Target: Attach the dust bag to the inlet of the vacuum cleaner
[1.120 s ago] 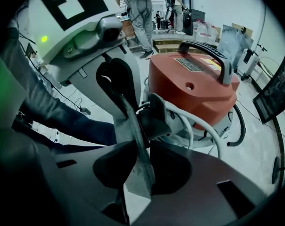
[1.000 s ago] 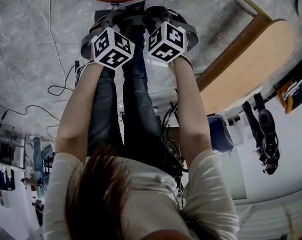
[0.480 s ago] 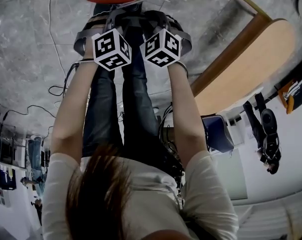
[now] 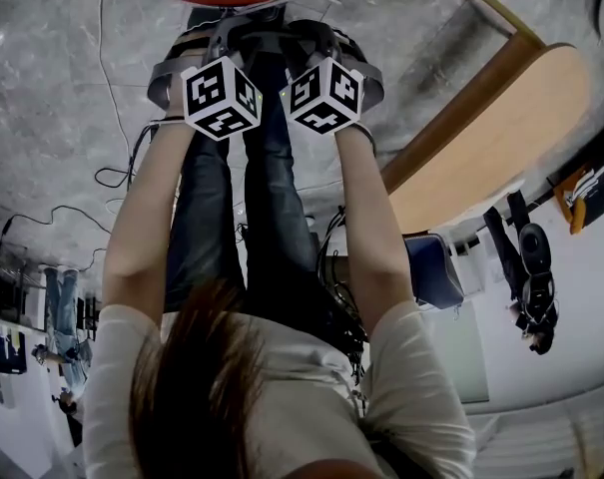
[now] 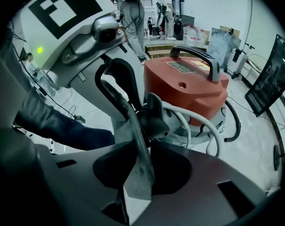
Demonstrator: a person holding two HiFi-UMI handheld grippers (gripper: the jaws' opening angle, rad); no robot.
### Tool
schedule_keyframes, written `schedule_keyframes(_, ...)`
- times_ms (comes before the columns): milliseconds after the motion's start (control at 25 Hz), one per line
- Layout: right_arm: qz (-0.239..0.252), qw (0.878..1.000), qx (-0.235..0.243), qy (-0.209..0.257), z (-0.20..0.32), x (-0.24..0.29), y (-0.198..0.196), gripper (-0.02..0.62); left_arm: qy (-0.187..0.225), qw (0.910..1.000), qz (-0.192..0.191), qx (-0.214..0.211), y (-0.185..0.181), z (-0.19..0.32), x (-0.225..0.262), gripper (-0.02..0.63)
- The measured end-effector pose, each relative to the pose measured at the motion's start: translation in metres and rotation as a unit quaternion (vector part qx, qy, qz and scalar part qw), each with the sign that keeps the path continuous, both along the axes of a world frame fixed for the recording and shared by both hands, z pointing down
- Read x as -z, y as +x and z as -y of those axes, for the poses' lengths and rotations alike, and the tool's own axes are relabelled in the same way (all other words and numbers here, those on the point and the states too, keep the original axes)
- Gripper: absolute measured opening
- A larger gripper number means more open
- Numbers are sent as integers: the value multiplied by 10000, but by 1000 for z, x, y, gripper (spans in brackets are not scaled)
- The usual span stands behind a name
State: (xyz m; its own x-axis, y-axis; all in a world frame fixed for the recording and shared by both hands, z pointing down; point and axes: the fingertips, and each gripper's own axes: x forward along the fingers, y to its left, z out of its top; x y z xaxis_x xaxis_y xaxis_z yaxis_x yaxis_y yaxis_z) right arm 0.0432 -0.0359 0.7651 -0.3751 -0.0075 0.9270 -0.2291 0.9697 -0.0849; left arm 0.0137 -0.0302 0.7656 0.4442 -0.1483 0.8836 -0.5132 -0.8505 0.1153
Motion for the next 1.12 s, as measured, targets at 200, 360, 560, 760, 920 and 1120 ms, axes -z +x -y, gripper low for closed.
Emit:
schedule_keyframes(200, 31, 9998, -122, -142, -1, -5, -4, 98, -203, 9990, -128, 376, -5, -4, -5, 101)
schedule_keyframes(360, 71, 9985, -376, -399, -7, -1, 1, 138, -438, 9969, -214, 624, -4, -12, -5, 117)
schedule_keyframes(560, 280, 9961, -632, -551, -16, 8, -1, 230, -620, 9921, -493, 972, -6, -19, 3, 203)
schedule_keyframes(760, 724, 9846, -1551, -360, -6, 23, -1, 241, -502, 9858, -674, 1452, -12, -19, 16, 221)
schedule_keyframes(920, 1026, 9678, -2271, -345, 3, 33, 0, 232, -393, 9815, -740, 1722, -17, -17, 25, 221)
schedule_keyframes(1120, 1280, 9557, -2636, -265, 9, 48, 2, 175, -308, 9761, -836, 1985, -15, -10, 38, 209)
